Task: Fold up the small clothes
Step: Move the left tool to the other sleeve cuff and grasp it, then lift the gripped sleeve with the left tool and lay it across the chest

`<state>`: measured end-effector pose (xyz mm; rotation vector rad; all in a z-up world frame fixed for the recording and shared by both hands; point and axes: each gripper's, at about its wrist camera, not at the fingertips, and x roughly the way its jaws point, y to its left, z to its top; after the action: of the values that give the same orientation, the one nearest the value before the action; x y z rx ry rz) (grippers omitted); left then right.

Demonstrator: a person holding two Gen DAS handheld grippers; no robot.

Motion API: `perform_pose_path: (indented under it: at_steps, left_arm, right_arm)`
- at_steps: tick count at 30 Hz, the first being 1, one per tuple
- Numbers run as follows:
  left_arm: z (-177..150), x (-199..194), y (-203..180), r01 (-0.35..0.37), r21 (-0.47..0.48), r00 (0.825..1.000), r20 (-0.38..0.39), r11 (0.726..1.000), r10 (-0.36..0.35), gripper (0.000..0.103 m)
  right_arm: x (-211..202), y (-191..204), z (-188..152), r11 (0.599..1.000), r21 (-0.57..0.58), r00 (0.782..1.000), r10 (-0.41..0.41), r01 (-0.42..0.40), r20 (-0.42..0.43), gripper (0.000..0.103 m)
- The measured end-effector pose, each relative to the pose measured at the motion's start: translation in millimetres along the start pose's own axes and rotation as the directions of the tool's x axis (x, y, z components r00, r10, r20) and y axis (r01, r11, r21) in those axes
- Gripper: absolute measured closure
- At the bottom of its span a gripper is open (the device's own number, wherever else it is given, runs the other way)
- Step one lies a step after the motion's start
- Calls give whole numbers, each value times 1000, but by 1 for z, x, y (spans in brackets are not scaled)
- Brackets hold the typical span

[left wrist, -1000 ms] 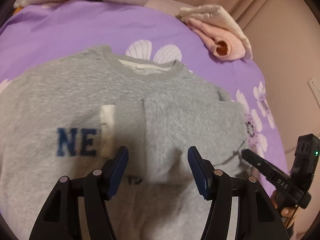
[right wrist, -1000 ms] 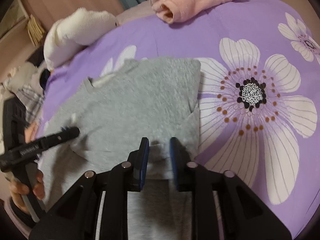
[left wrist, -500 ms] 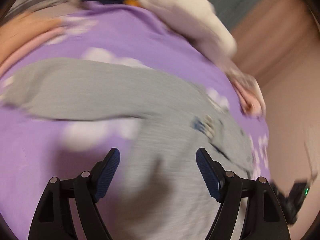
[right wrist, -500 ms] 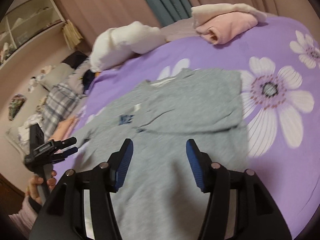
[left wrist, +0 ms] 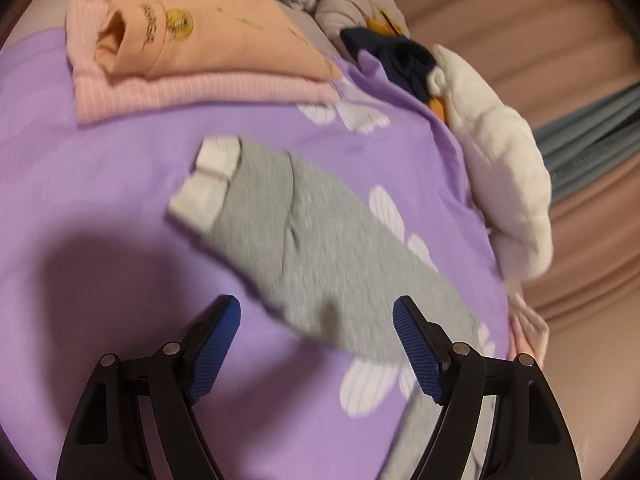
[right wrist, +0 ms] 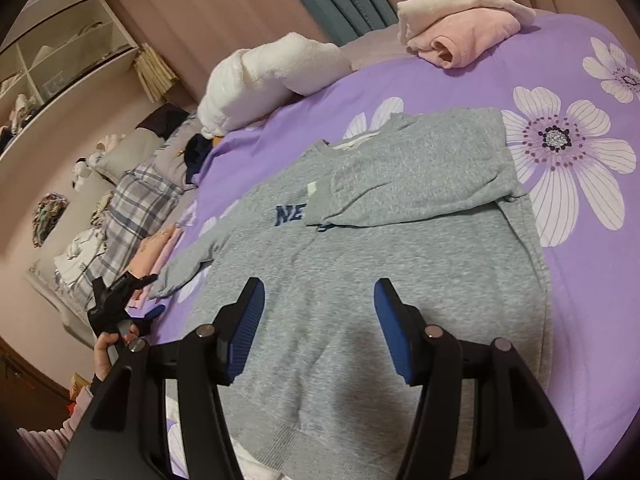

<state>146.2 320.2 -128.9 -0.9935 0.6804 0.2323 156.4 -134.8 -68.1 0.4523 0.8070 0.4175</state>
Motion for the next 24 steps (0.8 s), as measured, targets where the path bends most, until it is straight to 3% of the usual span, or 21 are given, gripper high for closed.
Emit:
perform_pose_path:
  at_steps: [3,5,7,8,14,17,20,24]
  left_arm:
    - [13,2,6,-48,-19,998,44,999,49,25]
    - [19,4,5,-81,-12,995,60,997,82,34]
    - [25,9,4,-144,10,988,58,990,143,72]
    - [27,12,5,-158,13,986,53,987,157,78]
    - [30,7,-1,-174,60,982,87,983,169,82]
    - [31,2,-23,-177,139,980,121,974,160,86]
    - [31,-6,-54,-166,240,980,149,956,133,86]
    - [22,-17,-100,-116,368,985,161,923,60,87]
  right_arm:
    - [5,-7,8,996,7,996,-89,89,15,45]
    - [8,-16,19,987,19,986,-161,160,39,45]
    - [10,-29,35,968,27,966,-252,251,60,47]
    - [11,-37,45,957,36,955,-289,287,73,48]
    - [38,-93,97,914,91,914,-402,396,58,51]
    - [61,-115,115,923,131,930,-368,362,24,52]
    - [79,-131,130,916,169,929,-370,363,15,49]
    - [98,-143,139,920,183,937,-348,347,-29,51]
